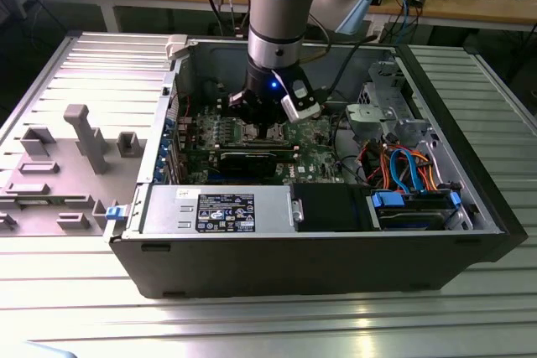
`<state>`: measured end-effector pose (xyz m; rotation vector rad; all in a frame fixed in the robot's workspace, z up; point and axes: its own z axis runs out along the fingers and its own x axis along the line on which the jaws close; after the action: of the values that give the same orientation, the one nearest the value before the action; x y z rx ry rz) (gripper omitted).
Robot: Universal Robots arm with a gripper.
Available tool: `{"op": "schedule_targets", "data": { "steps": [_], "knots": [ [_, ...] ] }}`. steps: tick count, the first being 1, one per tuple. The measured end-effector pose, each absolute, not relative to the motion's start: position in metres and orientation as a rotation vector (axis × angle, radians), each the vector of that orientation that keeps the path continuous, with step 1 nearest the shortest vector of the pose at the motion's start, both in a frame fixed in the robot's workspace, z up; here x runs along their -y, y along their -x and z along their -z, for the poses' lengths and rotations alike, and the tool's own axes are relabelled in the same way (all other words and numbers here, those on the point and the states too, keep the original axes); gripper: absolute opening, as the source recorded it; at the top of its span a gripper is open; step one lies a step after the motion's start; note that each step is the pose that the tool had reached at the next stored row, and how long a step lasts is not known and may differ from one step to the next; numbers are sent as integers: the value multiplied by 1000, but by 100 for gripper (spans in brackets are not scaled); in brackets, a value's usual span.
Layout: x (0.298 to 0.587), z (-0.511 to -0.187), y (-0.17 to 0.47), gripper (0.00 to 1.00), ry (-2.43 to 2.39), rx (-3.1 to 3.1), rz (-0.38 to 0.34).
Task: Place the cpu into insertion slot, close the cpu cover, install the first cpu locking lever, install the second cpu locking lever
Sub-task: 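Install the second cpu locking lever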
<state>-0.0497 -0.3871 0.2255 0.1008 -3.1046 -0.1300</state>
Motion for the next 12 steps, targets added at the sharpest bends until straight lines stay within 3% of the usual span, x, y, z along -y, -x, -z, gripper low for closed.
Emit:
{"op": "schedule_targets", "data": {
  "steps": [12],
  "knots": [
    [390,-226,49,11,-100,3093,137]
  ]
}}
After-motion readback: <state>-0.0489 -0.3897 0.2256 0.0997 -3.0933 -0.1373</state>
